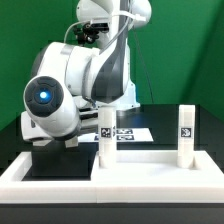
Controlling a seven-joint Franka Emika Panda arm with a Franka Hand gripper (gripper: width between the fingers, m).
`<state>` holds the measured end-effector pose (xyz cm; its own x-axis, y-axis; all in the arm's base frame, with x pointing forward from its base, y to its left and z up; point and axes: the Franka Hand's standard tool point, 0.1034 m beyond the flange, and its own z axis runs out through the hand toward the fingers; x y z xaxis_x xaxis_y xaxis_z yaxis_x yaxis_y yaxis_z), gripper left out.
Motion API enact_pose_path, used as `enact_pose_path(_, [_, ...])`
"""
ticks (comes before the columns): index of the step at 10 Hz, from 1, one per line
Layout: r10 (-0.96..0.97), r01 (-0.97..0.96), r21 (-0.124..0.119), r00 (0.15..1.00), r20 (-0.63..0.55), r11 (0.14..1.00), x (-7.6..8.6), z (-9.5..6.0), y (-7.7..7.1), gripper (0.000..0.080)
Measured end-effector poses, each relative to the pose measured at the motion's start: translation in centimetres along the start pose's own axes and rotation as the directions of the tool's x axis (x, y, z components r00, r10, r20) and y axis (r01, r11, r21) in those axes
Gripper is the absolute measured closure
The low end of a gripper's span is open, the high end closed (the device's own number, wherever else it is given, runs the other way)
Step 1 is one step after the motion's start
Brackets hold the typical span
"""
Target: Assemble desk
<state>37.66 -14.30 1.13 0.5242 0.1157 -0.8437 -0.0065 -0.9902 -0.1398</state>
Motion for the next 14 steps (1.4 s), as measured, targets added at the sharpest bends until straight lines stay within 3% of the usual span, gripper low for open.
enact_pose_path(1, [-0.008, 0.008, 0.000, 1.000, -0.001, 1.000, -0.2, -0.2, 0.0, 0.0510])
enact_pose_path(2, [-0.025, 0.025, 0.001, 1.000, -0.016, 1.000, -1.0, -1.5, -0.3, 0.0509])
enact_pose_path(6, [-0.053, 0.055, 0.029, 0.996, -0.069, 0.998, -7.0, -8.0, -2.3, 0.0509])
enact_pose_path(7, [-0.054, 0.056, 0.022, 0.995, -0.088, 0.998, -7.1, -8.8, -2.3, 0.0509])
enact_pose_path(10, [-0.055, 0.057, 0.014, 0.992, -0.110, 0.998, -6.6, -8.8, -2.3, 0.0509])
enact_pose_path(11, [-0.071, 0.071, -0.007, 0.990, -0.120, 0.997, -7.0, -10.6, -3.7, 0.0509])
enact_pose_path(12, [-0.068, 0.067, -0.012, 0.979, -0.192, 0.998, -7.8, -13.2, -5.6, 0.0509])
enact_pose_path(13, [0.001, 0.001, 0.009, 0.966, -0.259, 1.000, -9.0, -15.6, -8.7, 0.0509])
enact_pose_path(14, [0.056, -0.051, 0.023, 0.940, -0.337, 0.998, -9.3, -17.7, -11.6, 0.0509])
